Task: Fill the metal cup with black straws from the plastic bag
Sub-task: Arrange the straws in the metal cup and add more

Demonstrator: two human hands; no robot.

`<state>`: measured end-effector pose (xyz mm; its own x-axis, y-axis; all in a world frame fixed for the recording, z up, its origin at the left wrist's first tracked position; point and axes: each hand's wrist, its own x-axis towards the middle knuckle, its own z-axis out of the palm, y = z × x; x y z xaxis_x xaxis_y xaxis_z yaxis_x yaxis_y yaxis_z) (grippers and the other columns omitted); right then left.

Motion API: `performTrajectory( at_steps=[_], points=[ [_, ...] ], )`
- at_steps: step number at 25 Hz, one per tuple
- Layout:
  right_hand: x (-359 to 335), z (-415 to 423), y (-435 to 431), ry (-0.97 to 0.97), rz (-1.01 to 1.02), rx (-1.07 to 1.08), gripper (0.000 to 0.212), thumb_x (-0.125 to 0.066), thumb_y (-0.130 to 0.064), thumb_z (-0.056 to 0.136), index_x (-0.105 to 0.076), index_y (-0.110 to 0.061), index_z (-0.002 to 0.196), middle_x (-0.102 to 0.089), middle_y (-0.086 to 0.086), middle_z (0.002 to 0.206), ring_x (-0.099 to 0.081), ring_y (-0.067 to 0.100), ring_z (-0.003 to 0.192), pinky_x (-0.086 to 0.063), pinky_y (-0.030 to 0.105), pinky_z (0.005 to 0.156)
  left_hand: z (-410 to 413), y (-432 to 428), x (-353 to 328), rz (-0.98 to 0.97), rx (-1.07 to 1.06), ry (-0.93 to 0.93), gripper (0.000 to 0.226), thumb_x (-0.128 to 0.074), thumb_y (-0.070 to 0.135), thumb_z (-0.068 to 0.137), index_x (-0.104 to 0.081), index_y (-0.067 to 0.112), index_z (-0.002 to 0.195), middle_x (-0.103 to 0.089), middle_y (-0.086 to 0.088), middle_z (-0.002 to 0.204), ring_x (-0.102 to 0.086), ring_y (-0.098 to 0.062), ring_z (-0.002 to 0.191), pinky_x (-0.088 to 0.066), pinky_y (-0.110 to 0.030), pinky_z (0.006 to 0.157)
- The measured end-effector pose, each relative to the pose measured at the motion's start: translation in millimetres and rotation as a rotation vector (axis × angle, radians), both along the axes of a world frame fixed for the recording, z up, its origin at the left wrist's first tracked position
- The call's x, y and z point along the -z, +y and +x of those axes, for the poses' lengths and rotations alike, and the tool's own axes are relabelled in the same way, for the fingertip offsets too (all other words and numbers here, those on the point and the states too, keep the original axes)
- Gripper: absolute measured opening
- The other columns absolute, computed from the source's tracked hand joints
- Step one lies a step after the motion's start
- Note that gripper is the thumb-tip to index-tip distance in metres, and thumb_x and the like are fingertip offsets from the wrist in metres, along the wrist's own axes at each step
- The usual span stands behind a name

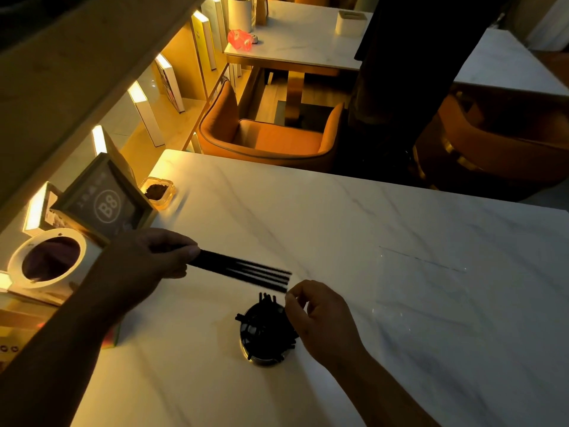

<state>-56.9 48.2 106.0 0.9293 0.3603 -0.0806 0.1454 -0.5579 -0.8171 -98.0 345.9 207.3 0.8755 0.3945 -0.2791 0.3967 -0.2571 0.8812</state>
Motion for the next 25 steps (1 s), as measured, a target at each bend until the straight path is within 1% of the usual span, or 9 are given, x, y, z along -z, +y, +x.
performTrajectory(
  at_steps=[3, 5, 7, 9, 11, 15, 19, 22, 25],
  points=[
    [-6, 0, 7, 0.083, 0.044, -0.018, 0.036, -0.056, -0.068, 0.089, -0.069, -0.035, 0.088, -0.068, -0.015, 0.084, -0.065, 0.007, 0.074, -0.056, 0.029, 0.065, -5, -16, 20, -0.351, -0.228, -0.064, 0.020, -0.076, 0.023, 0.077, -0.078, 0.016, 0.096, -0.078, -0.005, 0.093, -0.074, -0.019, 0.079, -0.059, -0.022, 0.063],
    [-18, 2, 11, 0.277, 0.197, -0.016, 0.055, -0.061, -0.083, 0.079, -0.072, -0.034, 0.101, -0.071, -0.010, 0.082, -0.067, 0.008, 0.068, -0.056, 0.033, 0.064, -9, -30, 36, -0.532, -0.286, -0.054, 0.027, -0.075, 0.022, 0.073, -0.078, 0.010, 0.097, -0.076, -0.010, 0.095, -0.071, -0.021, 0.083, -0.059, -0.026, 0.069],
    [-31, 8, 12, 0.554, 0.519, 0.000, 0.063, -0.072, -0.075, 0.079, -0.070, -0.029, 0.122, -0.072, 0.002, 0.088, -0.065, 0.018, 0.066, -0.053, 0.038, 0.065, -14, -47, 49, -0.646, -0.246, -0.005, 0.022, -0.076, 0.020, 0.072, -0.081, 0.008, 0.089, -0.076, -0.009, 0.084, -0.071, -0.017, 0.071, -0.060, -0.024, 0.063],
    [-43, 15, 13, 0.630, 0.715, 0.007, 0.045, -0.073, -0.051, 0.091, -0.070, -0.023, 0.126, -0.071, 0.014, 0.096, -0.066, 0.027, 0.071, -0.056, 0.038, 0.068, -20, -64, 59, -0.675, -0.157, 0.048, 0.019, -0.078, 0.020, 0.075, -0.082, 0.008, 0.089, -0.074, -0.009, 0.081, -0.069, -0.014, 0.067, -0.060, -0.023, 0.063],
    [-55, 20, 14, 0.523, 0.647, 0.046, 0.024, -0.066, -0.036, 0.094, -0.078, -0.015, 0.100, -0.074, 0.015, 0.088, -0.069, 0.030, 0.069, -0.059, 0.041, 0.065, -26, -76, 67, -0.571, -0.055, 0.089, 0.013, -0.078, 0.023, 0.083, -0.082, 0.014, 0.092, -0.077, -0.003, 0.083, -0.072, -0.016, 0.073, -0.061, -0.028, 0.068],
    [-60, 20, 0, 0.227, 0.314, 0.065, 0.022, -0.065, -0.031, 0.095, -0.075, -0.021, 0.077, -0.074, 0.008, 0.069, -0.074, 0.022, 0.063, -0.063, 0.040, 0.064, -44, -81, 76, 0.228, 0.169, 0.109, 0.019, -0.073, 0.055, 0.088, -0.069, 0.043, 0.101, -0.072, 0.015, 0.094, -0.068, -0.002, 0.079, -0.054, -0.027, 0.064],
    [-41, 2, -1, 0.235, 0.081, -0.129, 0.019, -0.071, -0.050, 0.084, -0.073, -0.036, 0.096, -0.070, -0.007, 0.091, -0.069, 0.007, 0.084, -0.061, 0.029, 0.075, -65, -92, 88, 0.482, 0.507, 0.122, 0.060, -0.060, 0.088, 0.067, -0.056, 0.051, 0.115, -0.054, 0.032, 0.105, -0.061, 0.001, 0.082, -0.045, -0.016, 0.063],
    [-23, -4, -8, 0.192, -0.020, -0.191, 0.041, -0.064, -0.071, 0.081, -0.063, -0.054, 0.119, -0.059, -0.023, 0.108, -0.062, 0.000, 0.093, -0.052, 0.013, 0.072, -70, -108, 104, 0.555, 0.600, 0.138, 0.078, -0.064, 0.085, 0.067, -0.044, 0.052, 0.135, -0.042, 0.037, 0.123, -0.054, 0.001, 0.087, -0.041, -0.010, 0.068],
    [-6, -5, -21, 0.178, -0.091, -0.042, 0.037, -0.060, -0.068, 0.088, -0.060, -0.051, 0.121, -0.060, -0.020, 0.106, -0.065, 0.005, 0.083, -0.053, 0.017, 0.068, -66, -120, 115, 0.611, 0.550, 0.099, 0.075, -0.071, 0.075, 0.072, -0.045, 0.048, 0.137, -0.048, 0.028, 0.131, -0.052, 0.000, 0.095, -0.036, -0.009, 0.073]
  ],
)
